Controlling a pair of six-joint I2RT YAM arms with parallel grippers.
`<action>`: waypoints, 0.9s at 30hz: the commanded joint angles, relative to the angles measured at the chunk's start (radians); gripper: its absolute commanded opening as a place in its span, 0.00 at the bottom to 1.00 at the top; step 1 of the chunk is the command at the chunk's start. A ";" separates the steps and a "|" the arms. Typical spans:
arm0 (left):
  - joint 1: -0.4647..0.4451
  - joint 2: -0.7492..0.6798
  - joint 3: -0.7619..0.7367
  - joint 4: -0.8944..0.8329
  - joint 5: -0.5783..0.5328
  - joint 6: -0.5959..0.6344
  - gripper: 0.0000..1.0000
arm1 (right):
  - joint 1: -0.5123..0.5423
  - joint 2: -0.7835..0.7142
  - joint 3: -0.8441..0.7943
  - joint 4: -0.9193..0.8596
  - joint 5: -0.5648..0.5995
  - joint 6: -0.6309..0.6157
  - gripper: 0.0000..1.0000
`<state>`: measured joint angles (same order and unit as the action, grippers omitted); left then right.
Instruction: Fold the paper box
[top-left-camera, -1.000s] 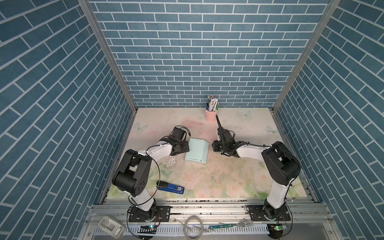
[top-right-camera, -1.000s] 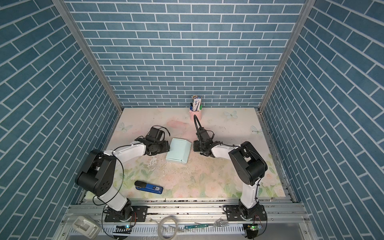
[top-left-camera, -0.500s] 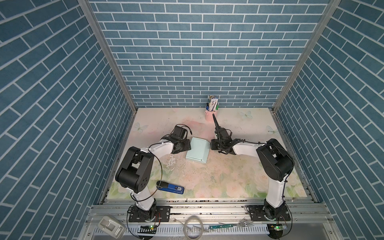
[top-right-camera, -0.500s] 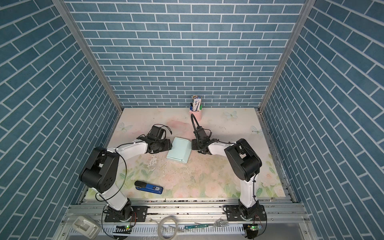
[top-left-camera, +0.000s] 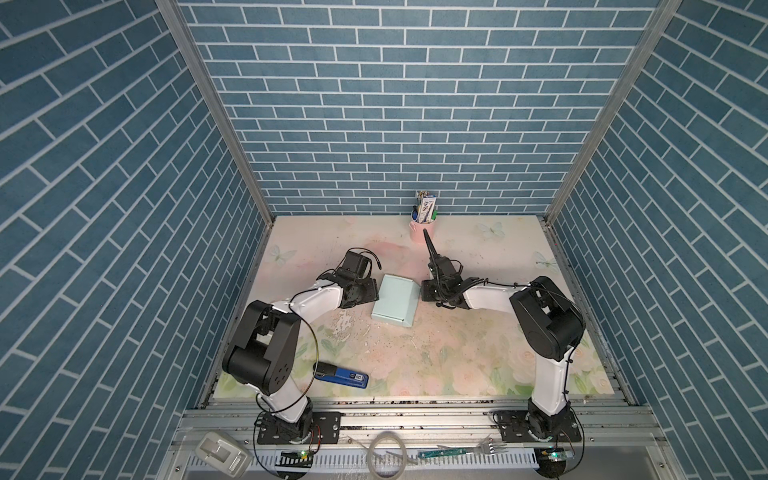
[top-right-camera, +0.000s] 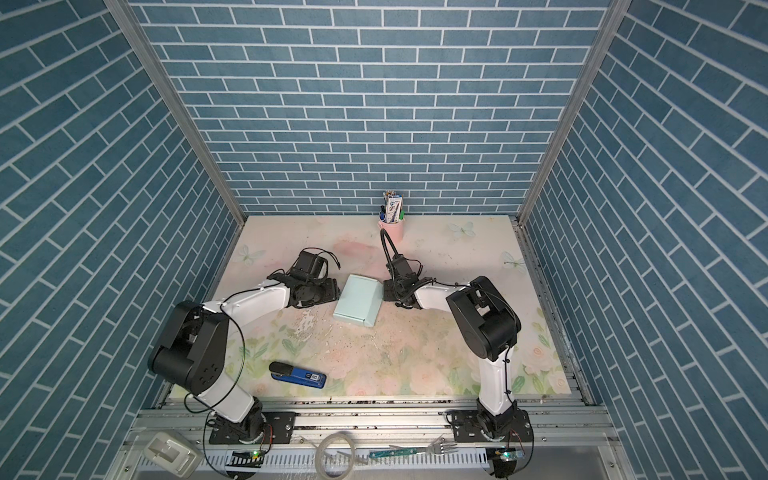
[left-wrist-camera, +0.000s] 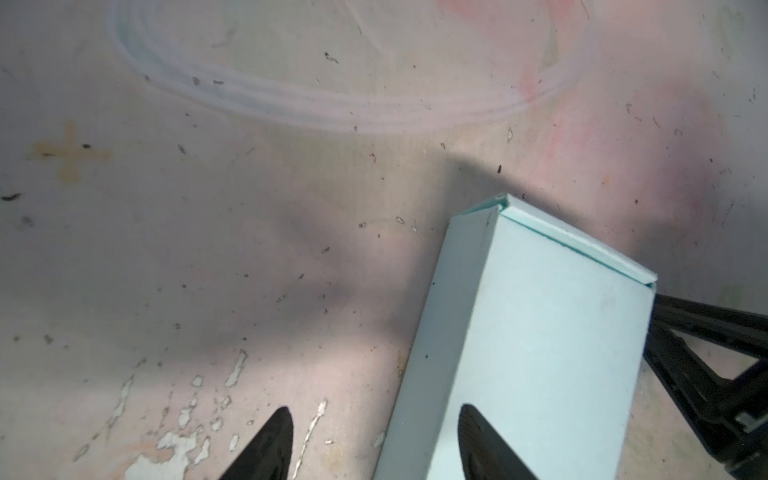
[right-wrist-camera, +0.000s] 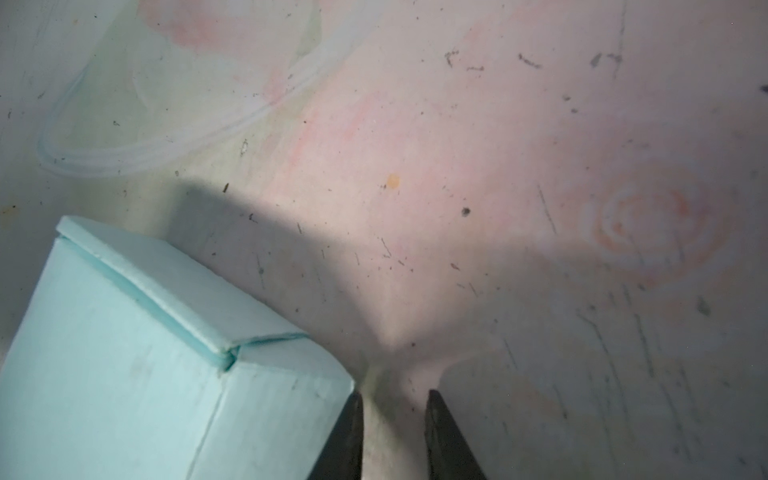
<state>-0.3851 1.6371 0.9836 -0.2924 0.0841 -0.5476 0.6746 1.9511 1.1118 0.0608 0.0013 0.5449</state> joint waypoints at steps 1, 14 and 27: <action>0.022 -0.011 0.026 -0.059 -0.048 0.027 0.65 | -0.004 -0.038 -0.028 -0.022 0.022 0.012 0.28; 0.020 0.189 0.136 -0.092 -0.033 0.124 0.68 | 0.002 -0.002 -0.013 -0.013 0.003 0.036 0.28; -0.062 0.277 0.195 -0.060 0.010 0.122 0.68 | 0.030 0.097 0.115 -0.090 0.004 0.024 0.28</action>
<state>-0.4156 1.8828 1.1641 -0.3424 0.0673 -0.4297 0.6910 2.0121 1.2076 0.0219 0.0139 0.5526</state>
